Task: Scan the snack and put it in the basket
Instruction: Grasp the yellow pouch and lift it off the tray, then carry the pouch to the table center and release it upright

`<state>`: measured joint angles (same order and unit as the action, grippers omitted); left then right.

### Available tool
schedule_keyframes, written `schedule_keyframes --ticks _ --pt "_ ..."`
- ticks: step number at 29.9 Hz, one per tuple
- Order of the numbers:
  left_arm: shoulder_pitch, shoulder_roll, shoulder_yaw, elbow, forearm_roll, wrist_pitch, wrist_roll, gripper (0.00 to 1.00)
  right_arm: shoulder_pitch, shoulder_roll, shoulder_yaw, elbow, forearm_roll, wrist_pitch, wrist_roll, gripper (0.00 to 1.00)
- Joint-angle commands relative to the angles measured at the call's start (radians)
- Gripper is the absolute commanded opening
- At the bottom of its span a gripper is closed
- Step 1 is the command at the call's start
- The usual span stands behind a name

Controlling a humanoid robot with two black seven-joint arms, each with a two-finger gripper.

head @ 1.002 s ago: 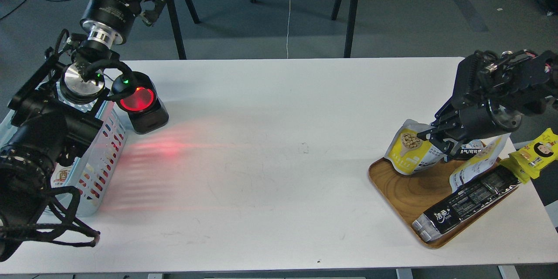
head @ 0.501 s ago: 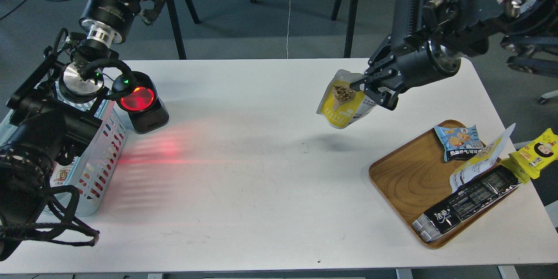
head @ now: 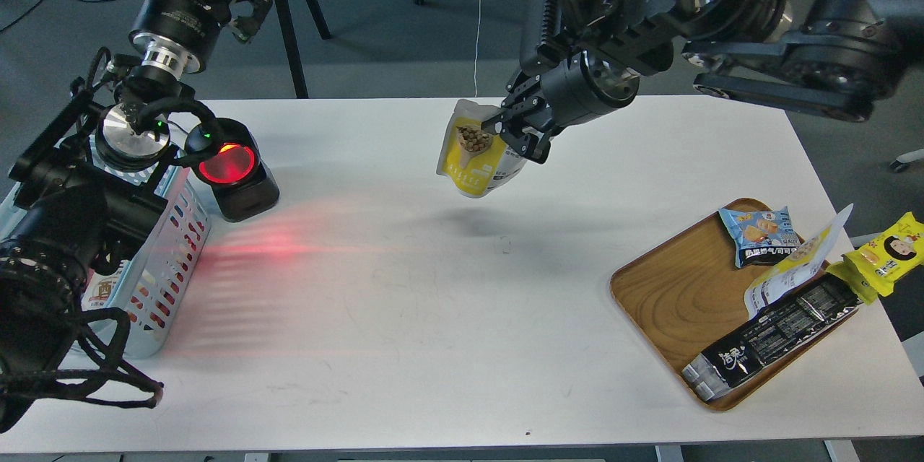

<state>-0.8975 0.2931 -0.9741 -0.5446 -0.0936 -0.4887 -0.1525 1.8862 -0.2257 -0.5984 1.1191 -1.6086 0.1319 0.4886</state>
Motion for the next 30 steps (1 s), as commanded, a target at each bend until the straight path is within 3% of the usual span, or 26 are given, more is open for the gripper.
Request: schedule_keyframes --ticks 1,11,30 --pt "0.002 0.000 0.000 0.000 0.000 0.000 0.001 1.00 -0.031 0.060 0.029 -0.074 0.002 0.002 0.000 0.00" --pt "0.006 -0.002 0.000 0.000 0.002 0.000 0.001 1.00 -0.127 0.226 0.061 -0.243 0.004 0.002 0.000 0.00" --pt "0.011 0.000 0.000 0.000 0.000 0.000 0.001 1.00 -0.225 0.226 0.086 -0.349 0.002 0.002 0.000 0.01"
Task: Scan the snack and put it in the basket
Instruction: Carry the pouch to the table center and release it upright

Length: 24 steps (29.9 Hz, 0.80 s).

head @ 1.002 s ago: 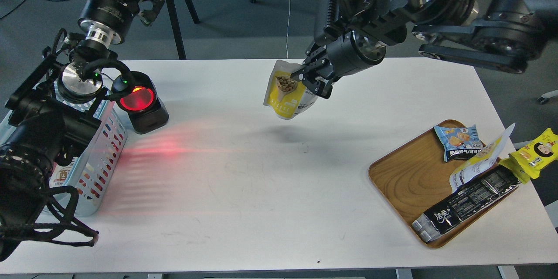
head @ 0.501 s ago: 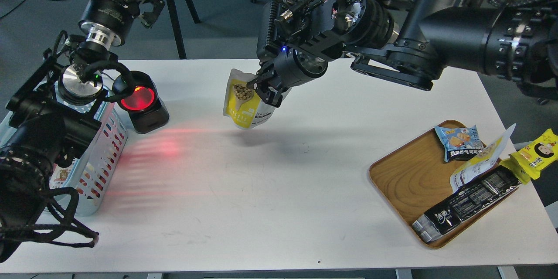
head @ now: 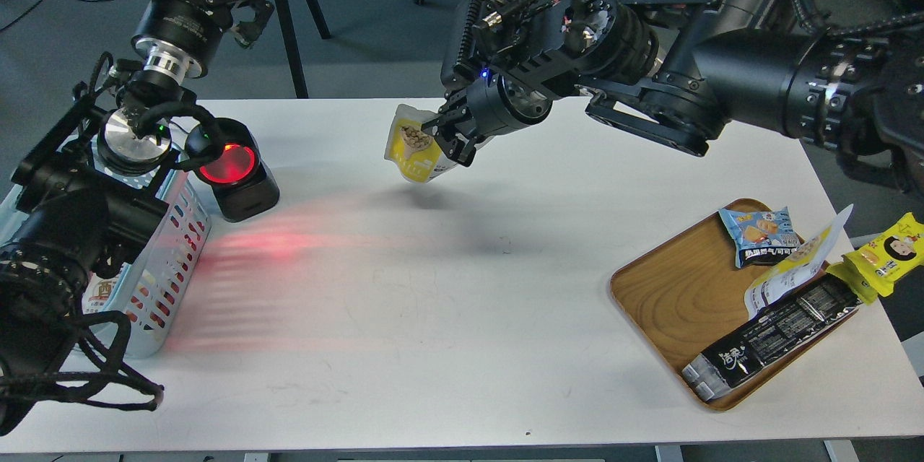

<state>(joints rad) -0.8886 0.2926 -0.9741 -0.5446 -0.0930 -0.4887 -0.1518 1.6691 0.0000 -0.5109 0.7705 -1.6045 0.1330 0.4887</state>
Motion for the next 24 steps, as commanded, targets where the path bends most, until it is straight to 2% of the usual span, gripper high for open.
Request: schedule_keyframes --ticks 1,20,24 --pt "0.003 -0.001 0.000 0.000 0.001 0.000 0.000 1.00 -0.011 0.000 -0.001 0.001 -0.002 0.000 0.000 0.01" --pt "0.004 0.000 0.000 0.002 0.001 0.000 -0.002 1.00 -0.019 0.000 -0.015 0.133 -0.003 0.007 0.000 0.02" --pt "0.004 0.000 0.000 0.000 0.001 0.000 -0.002 1.00 -0.019 0.000 -0.024 0.145 -0.003 0.007 0.000 0.21"
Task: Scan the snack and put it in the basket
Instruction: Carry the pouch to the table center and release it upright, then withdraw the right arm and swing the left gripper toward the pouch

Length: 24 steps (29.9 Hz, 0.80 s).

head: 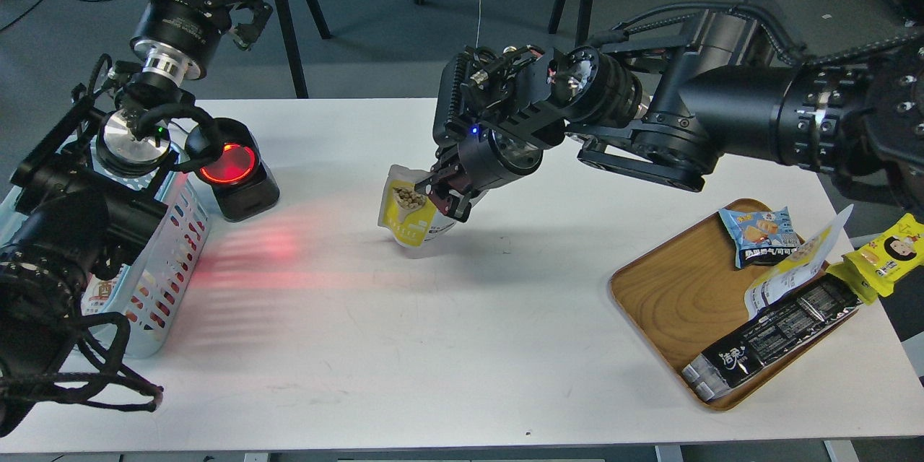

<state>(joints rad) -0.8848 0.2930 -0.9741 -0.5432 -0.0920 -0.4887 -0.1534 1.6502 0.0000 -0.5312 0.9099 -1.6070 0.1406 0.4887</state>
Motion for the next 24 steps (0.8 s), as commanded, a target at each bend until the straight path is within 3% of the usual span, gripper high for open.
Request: schedule_keyframes --ticks 1,8,12,17,19,24 --pt "0.000 0.003 0.000 0.000 0.000 0.000 0.000 1.00 0.003 0.000 -0.006 0.007 -0.001 -0.001 0.000 0.25" --pt "0.000 0.015 0.000 -0.001 -0.002 0.000 0.000 1.00 0.028 0.000 0.017 0.035 0.005 -0.010 0.000 0.45" --pt "-0.002 0.018 0.000 0.000 0.000 0.000 0.000 1.00 0.109 -0.023 0.149 0.072 0.077 -0.003 0.000 0.54" --pt "-0.013 0.029 0.000 -0.001 0.000 0.000 0.005 1.00 0.120 -0.230 0.264 0.156 0.145 0.008 0.000 0.86" --pt "-0.011 0.026 0.005 -0.001 0.003 0.000 0.008 1.00 0.105 -0.320 0.298 0.200 0.174 0.016 0.000 0.92" --pt "-0.045 0.066 0.164 -0.056 0.063 0.000 0.037 0.99 0.045 -0.567 0.373 0.322 0.329 0.017 0.000 0.96"
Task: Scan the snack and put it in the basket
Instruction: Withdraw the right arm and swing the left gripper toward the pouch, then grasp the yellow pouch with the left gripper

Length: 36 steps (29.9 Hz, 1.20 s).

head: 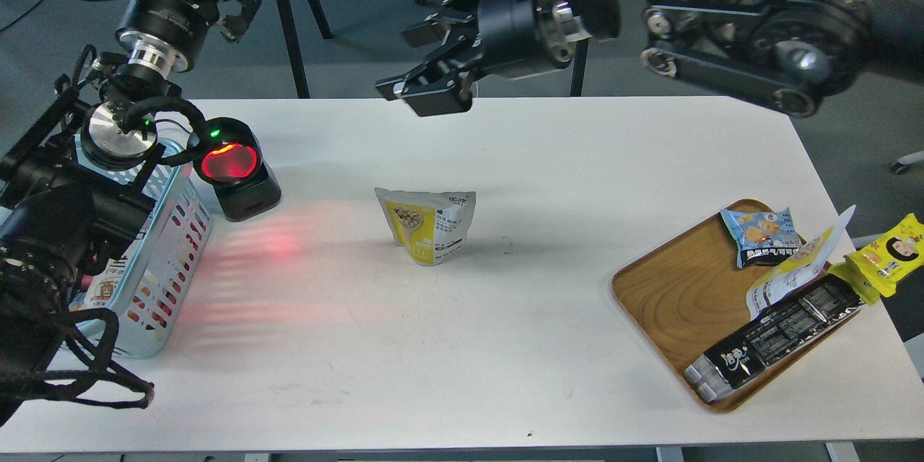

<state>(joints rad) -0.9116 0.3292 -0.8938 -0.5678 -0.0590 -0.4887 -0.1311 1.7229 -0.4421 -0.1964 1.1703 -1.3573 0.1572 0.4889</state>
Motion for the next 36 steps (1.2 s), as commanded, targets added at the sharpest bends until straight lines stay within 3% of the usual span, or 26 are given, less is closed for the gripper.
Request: schedule_keyframes --ticks 1,7,12,17,24,30,36 --pt "-0.021 0.040 0.110 -0.043 0.039 0.000 0.016 0.99 -0.037 -0.166 0.055 0.077 0.098 0.001 0.000 0.96" --pt "-0.072 0.094 0.237 -0.131 0.183 0.000 0.022 0.99 -0.157 -0.389 0.124 0.108 0.305 0.002 0.000 0.96" --pt "-0.072 0.142 0.282 -0.285 0.459 0.000 0.019 0.99 -0.238 -0.448 0.138 0.089 0.513 0.004 0.000 0.96" --pt "-0.072 0.194 0.280 -0.483 0.842 0.000 0.016 0.99 -0.328 -0.440 0.138 0.006 0.736 0.008 0.000 0.97" --pt "-0.050 0.248 0.288 -0.742 1.342 0.000 0.016 0.99 -0.448 -0.405 0.158 -0.142 1.077 0.110 0.000 0.96" --pt "-0.047 0.263 0.444 -0.955 1.670 0.000 0.018 0.99 -0.508 -0.287 0.204 -0.386 1.475 0.228 0.000 0.96" --pt "-0.055 0.272 0.523 -0.991 2.137 0.000 0.005 0.98 -0.603 -0.193 0.267 -0.494 1.577 0.277 0.000 0.97"
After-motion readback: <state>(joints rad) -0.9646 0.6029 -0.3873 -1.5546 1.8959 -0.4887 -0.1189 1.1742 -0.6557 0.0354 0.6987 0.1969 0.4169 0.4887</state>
